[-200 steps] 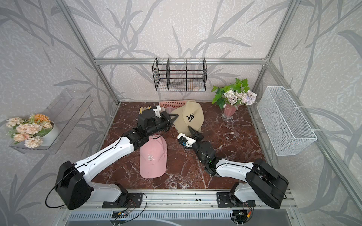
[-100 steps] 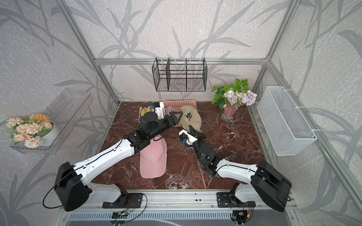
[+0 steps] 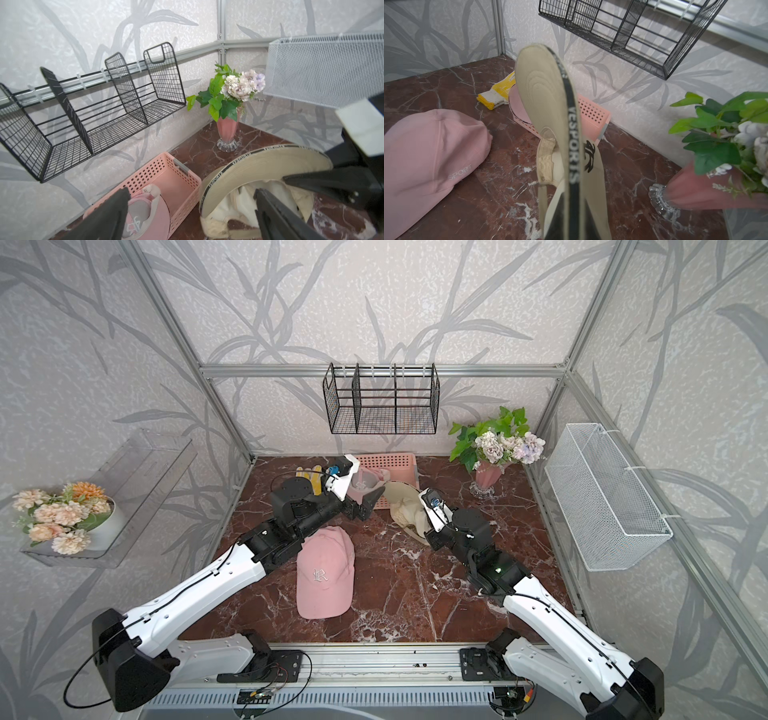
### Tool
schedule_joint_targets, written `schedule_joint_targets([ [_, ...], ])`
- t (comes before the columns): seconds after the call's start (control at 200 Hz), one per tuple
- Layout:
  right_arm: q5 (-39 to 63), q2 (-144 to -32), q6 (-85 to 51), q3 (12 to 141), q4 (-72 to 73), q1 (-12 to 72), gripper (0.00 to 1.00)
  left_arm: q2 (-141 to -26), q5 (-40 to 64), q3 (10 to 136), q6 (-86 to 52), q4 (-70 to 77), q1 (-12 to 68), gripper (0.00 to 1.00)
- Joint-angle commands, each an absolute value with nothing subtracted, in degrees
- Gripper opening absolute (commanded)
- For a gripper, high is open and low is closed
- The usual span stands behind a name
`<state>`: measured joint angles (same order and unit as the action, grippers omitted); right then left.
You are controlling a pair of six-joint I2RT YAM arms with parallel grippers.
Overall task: Turn the baseball cap inside out
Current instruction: Turn over the baseball cap.
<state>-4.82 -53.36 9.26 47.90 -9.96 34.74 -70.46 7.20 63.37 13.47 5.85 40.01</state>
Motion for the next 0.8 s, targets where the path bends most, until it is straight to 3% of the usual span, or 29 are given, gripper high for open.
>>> schedule_joint_targets([
  [0.0, 3.9, -52.7, 5.9, 50.8, -19.2, 34.2, 0.00, -71.7, 16.5, 66.6, 28.0, 0.5, 40.1, 1.00],
  [0.355, 11.6, -54.9, 8.0, 54.7, -22.9, 34.1, 0.00, -81.0, 30.4, 76.2, 38.5, -15.3, 40.2, 1.00],
  [0.485, 11.6, -54.8, 7.8, 55.1, -22.2, 34.2, 0.00, -84.8, 34.4, 79.9, 38.6, -20.5, 40.2, 0.94],
  [0.695, 12.1, -54.3, 6.6, 54.5, -19.5, 34.2, 0.00, -87.4, 36.3, 80.6, 37.4, -21.3, 40.4, 0.58],
  [0.795, 12.1, -53.6, 5.6, 52.9, -17.2, 34.1, 0.00, -87.4, 36.2, 80.6, 36.8, -21.2, 40.4, 0.32],
])
